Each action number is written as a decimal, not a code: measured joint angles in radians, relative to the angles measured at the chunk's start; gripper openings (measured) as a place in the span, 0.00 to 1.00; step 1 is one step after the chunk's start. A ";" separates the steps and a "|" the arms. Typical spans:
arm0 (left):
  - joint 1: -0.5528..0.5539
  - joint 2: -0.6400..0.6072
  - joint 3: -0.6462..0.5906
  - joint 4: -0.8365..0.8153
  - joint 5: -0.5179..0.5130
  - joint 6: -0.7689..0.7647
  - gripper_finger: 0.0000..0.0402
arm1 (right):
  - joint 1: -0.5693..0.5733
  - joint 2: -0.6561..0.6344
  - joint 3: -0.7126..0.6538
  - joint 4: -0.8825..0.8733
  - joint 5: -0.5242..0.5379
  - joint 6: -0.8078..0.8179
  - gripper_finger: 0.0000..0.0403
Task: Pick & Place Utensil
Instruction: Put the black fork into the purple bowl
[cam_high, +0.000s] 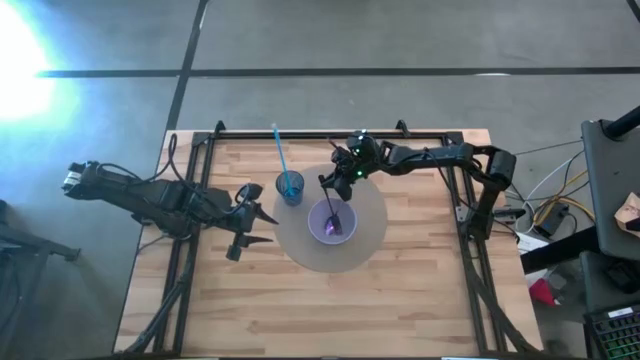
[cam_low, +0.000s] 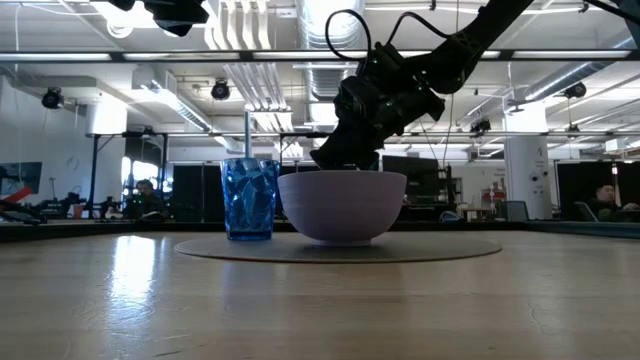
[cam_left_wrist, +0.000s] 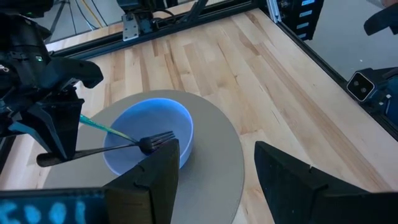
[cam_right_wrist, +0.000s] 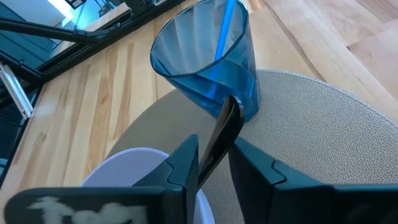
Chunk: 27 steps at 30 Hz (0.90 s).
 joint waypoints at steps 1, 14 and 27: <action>0.000 0.000 0.000 0.000 0.000 0.000 0.50 | 0.000 0.000 0.000 0.000 0.000 0.000 0.21; 0.000 0.000 0.000 -0.002 0.000 0.000 0.50 | 0.000 0.000 0.000 0.001 -0.001 0.015 0.29; 0.001 0.000 0.000 -0.002 0.000 0.000 0.50 | 0.000 -0.017 0.000 -0.025 -0.004 0.015 0.33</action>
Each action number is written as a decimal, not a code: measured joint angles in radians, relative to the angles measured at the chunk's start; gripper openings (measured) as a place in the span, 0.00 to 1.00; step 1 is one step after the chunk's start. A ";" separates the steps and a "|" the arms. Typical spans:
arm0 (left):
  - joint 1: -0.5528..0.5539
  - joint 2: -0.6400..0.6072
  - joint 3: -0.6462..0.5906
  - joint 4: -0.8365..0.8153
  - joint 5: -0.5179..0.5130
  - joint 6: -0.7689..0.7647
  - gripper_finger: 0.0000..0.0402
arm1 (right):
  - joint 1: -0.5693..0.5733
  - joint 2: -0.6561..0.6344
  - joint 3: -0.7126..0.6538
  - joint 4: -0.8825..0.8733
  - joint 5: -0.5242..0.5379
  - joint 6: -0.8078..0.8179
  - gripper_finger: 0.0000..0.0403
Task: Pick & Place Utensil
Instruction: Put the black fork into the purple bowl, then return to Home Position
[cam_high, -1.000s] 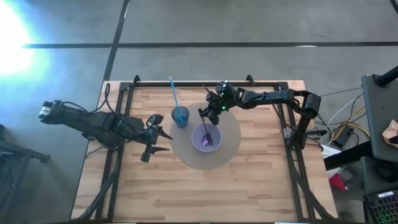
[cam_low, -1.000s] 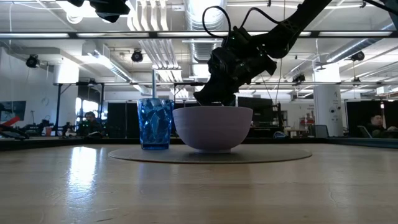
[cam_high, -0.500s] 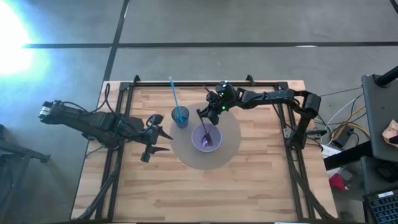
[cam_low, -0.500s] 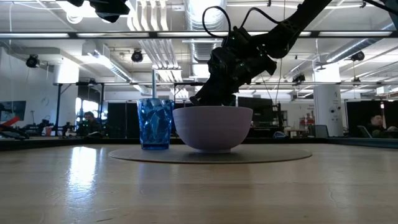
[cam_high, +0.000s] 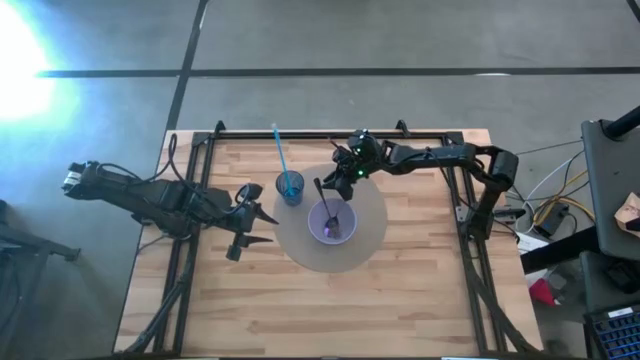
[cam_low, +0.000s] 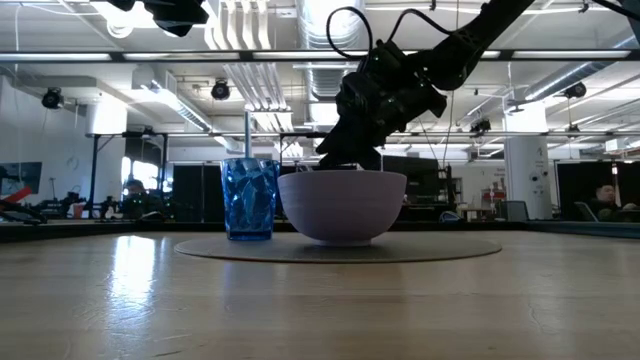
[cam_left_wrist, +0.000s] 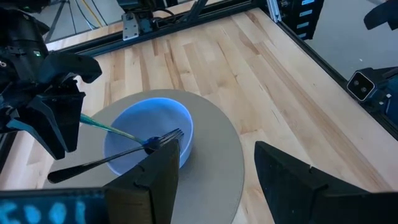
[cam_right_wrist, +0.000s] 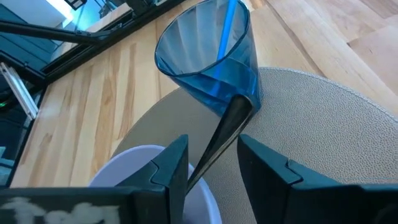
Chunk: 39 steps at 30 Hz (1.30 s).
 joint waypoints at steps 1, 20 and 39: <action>0.000 0.000 0.000 0.000 0.000 0.000 0.50 | 0.000 -0.005 0.000 -0.005 0.000 0.000 0.33; 0.000 -0.039 0.054 -0.040 -0.013 0.008 0.50 | 0.007 -0.324 0.003 -0.155 0.000 -0.029 0.27; 0.000 -0.258 -0.073 -0.047 -0.008 -0.032 0.16 | 0.343 -0.796 -0.225 -0.304 0.308 -0.184 0.12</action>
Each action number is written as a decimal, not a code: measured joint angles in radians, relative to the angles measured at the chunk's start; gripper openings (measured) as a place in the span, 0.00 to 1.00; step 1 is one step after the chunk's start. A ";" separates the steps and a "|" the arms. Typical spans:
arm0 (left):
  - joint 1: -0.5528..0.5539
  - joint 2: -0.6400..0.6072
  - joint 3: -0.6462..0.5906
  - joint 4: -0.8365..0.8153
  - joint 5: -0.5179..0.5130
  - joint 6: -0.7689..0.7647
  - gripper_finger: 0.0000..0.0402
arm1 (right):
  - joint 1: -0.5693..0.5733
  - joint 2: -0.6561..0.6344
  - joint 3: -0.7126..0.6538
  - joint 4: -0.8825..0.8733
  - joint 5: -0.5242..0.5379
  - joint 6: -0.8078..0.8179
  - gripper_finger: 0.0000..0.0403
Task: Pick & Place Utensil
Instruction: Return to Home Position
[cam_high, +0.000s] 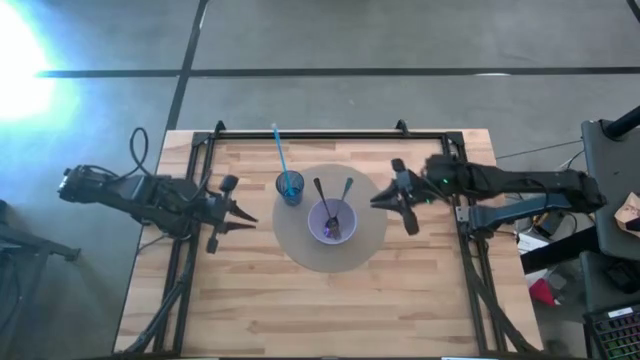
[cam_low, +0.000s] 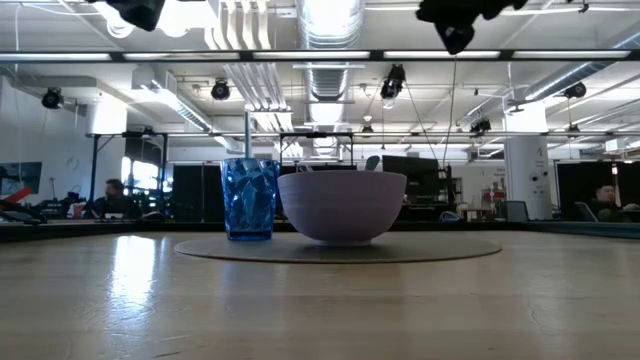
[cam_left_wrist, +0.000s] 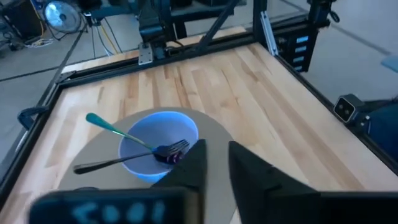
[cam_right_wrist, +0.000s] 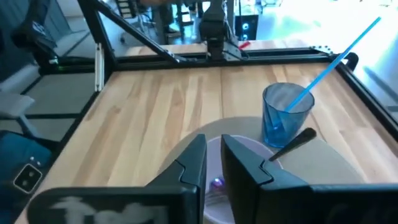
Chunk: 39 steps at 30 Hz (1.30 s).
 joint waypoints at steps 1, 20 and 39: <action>0.000 -0.010 -0.018 0.017 0.000 -0.007 0.12 | 0.017 -0.025 -0.022 -0.001 0.027 0.001 0.11; -0.001 -0.273 -0.381 0.282 0.032 -0.066 0.00 | 0.137 -0.378 -0.427 0.320 0.112 -0.025 0.02; -0.001 -0.534 -0.667 0.498 0.076 -0.095 0.00 | 0.137 -0.420 -0.724 0.726 0.113 -0.041 0.02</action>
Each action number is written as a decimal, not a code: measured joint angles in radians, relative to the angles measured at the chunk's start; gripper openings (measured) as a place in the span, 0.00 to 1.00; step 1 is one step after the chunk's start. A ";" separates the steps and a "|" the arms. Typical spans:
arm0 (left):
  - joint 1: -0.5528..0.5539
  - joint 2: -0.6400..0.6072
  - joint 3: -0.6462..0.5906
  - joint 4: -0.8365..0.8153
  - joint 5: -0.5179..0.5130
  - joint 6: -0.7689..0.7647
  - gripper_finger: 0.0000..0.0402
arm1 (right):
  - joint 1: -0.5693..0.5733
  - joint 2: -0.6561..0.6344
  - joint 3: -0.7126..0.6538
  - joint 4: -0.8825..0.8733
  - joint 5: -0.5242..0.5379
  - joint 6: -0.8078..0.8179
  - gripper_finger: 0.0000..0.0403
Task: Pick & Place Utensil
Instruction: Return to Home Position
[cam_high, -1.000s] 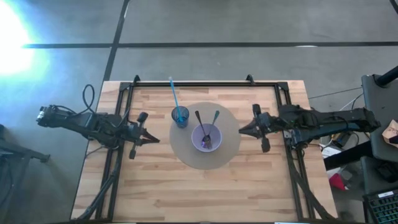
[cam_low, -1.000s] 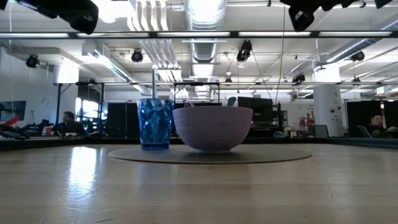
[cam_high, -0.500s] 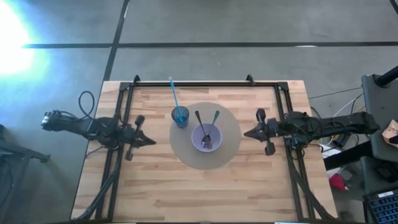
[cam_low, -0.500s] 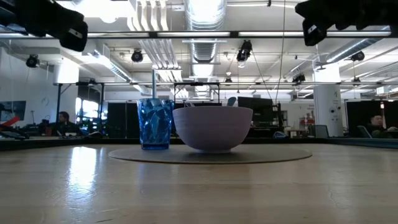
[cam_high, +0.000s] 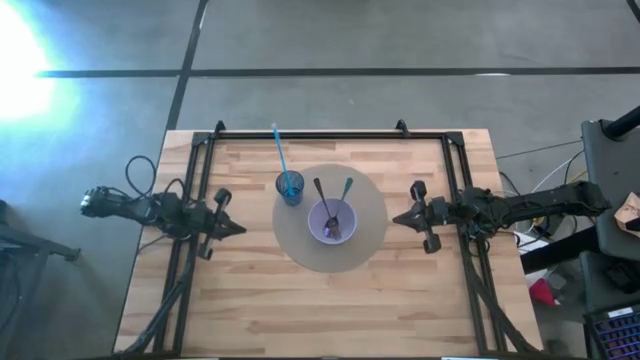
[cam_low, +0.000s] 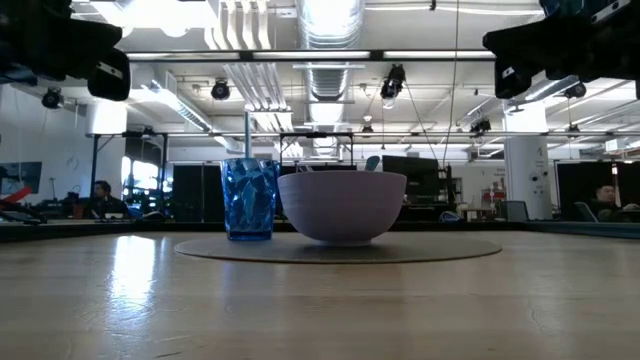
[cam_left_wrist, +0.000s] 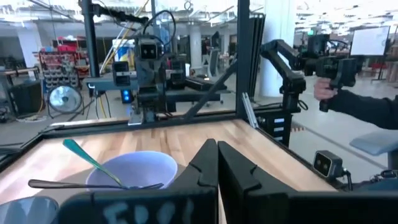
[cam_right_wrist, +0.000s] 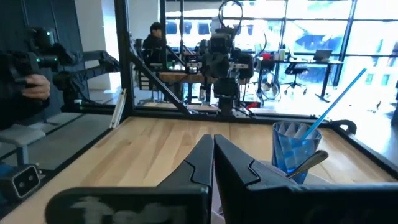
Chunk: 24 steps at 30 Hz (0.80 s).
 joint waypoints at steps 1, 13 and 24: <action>0.000 -0.010 -0.011 0.008 0.000 0.000 0.00 | 0.000 -0.004 -0.003 -0.001 0.000 -0.010 0.02; 0.000 -0.072 -0.093 0.067 0.001 0.001 0.01 | -0.004 -0.152 0.062 -0.197 0.001 -0.063 0.02; 0.000 -0.071 -0.093 0.066 0.001 0.005 0.00 | -0.005 -0.373 0.058 -0.375 0.028 -0.051 0.02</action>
